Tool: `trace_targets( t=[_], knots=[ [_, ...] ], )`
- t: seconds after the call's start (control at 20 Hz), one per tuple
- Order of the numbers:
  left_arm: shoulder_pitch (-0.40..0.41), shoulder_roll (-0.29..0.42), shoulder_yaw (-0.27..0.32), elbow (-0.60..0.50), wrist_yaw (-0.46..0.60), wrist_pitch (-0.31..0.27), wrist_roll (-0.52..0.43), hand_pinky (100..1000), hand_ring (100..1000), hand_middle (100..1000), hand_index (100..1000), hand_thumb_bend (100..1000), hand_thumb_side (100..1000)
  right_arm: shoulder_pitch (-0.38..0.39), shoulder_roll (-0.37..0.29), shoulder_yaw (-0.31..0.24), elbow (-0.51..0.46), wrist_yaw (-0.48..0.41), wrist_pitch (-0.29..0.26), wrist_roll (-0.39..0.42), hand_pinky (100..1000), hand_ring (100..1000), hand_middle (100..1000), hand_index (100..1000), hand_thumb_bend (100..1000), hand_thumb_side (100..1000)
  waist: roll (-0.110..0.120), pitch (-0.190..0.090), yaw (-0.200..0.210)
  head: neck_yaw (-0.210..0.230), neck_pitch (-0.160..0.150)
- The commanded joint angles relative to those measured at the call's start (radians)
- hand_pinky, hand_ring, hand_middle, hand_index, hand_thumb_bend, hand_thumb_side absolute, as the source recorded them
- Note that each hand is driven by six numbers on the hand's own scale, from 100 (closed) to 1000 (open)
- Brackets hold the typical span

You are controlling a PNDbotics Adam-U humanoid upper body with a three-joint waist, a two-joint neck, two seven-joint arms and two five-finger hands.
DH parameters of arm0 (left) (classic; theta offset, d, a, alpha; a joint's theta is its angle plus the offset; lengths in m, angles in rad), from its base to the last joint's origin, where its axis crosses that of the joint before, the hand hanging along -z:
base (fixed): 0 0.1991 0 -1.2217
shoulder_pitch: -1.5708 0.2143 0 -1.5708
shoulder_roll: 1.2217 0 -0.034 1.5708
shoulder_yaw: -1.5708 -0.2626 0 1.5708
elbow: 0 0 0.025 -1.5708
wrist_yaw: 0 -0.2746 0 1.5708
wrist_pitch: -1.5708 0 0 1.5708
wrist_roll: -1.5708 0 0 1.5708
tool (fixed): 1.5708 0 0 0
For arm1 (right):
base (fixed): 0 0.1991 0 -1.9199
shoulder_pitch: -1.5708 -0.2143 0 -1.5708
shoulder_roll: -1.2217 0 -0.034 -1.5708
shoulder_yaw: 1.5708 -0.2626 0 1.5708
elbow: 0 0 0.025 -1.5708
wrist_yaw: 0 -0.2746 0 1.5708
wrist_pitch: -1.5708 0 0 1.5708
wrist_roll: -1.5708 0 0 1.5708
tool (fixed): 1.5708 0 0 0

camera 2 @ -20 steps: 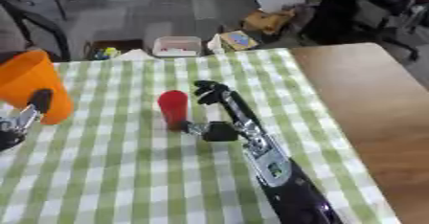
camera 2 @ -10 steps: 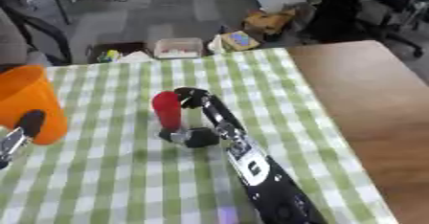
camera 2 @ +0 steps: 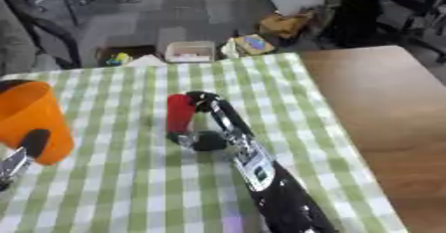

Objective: Pour the contents of one cup into another cup.

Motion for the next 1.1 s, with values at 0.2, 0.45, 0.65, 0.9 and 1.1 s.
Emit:
trace_targets(
  t=[0.2,0.45,0.65,0.9,1.1],
  knots=[
    [-0.005,0.014,0.006,-0.018,0.0,0.003,-0.001,463,367,402,836,100,408,-0.048,-0.031,-0.02,-0.014,-0.001,0.01,-0.019,756,692,707,877,616,338,-0.003,-0.018,0.0,0.002,-0.013],
    [-0.008,0.011,0.005,-0.018,0.001,0.005,-0.002,463,366,402,837,100,415,-0.075,-0.034,-0.023,-0.007,0.01,0.018,-0.017,757,693,709,878,618,344,-0.007,-0.02,0.005,0.001,-0.016],
    [-0.01,0.006,0.003,-0.018,0.007,0.004,-0.005,463,366,402,838,100,411,-0.08,-0.024,-0.012,0.028,0.028,0.01,0.008,758,695,709,879,622,351,-0.005,-0.022,0.013,-0.002,-0.017],
    [-0.008,0.003,0.001,-0.018,0.011,0.005,-0.01,464,366,402,838,100,412,-0.076,-0.006,-0.009,0.06,0.036,-0.004,0.03,758,695,708,878,624,357,-0.004,-0.023,0.02,-0.004,-0.014],
    [-0.007,0.0,-0.001,-0.018,0.012,0.007,-0.013,464,366,402,839,100,410,-0.077,0.01,-0.008,0.077,0.045,-0.009,0.039,758,694,707,879,623,360,-0.004,-0.023,0.024,-0.007,-0.013]
  ],
)
